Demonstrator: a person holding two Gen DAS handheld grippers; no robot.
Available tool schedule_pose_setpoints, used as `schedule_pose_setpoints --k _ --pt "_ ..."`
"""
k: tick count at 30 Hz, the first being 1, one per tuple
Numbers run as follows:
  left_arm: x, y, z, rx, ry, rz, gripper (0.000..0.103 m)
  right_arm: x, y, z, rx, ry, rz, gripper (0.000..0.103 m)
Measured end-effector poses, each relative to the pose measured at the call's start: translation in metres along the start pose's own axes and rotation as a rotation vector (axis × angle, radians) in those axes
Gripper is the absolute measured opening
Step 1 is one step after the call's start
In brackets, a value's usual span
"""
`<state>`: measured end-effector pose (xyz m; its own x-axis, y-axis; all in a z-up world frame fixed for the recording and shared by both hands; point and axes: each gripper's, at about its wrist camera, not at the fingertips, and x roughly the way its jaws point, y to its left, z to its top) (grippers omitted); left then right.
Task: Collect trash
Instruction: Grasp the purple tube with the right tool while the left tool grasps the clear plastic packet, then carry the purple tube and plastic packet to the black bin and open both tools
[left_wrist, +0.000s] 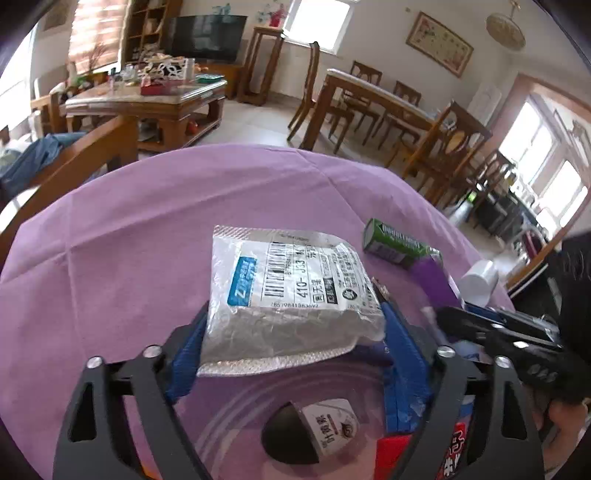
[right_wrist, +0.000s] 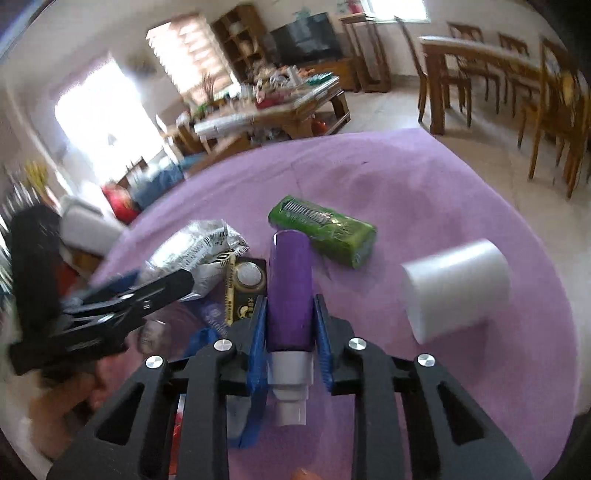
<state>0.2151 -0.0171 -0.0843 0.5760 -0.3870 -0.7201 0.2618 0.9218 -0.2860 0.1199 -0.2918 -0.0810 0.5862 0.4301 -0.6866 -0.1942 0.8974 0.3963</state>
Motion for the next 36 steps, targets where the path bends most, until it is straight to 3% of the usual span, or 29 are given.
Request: schedule_pose_setpoints --k 3,8,13,19,28,36 --pt "-0.005 0.005 -0.001 -0.029 -0.026 -0.039 0.063 -0.020 -0.017 -0.009 0.097 -0.055 0.083 0.025" --pt "-0.016 0.007 0.000 -0.046 -0.086 -0.082 0.061 -0.043 -0.034 -0.027 0.204 -0.131 0.160 0.025" --pt "-0.039 -0.002 -0.001 -0.039 -0.177 -0.159 0.061 -0.070 -0.036 -0.042 0.225 -0.204 0.180 0.025" --pt "-0.065 -0.035 -0.014 0.017 -0.203 -0.247 0.061 -0.122 -0.032 -0.055 0.154 -0.296 0.117 0.025" --pt "-0.087 -0.133 -0.043 0.182 -0.192 -0.360 0.061 -0.185 -0.057 -0.074 0.144 -0.394 -0.003 0.025" --pt "-0.078 -0.241 -0.084 0.353 -0.131 -0.467 0.061 -0.236 -0.121 -0.112 0.248 -0.457 -0.155 0.025"
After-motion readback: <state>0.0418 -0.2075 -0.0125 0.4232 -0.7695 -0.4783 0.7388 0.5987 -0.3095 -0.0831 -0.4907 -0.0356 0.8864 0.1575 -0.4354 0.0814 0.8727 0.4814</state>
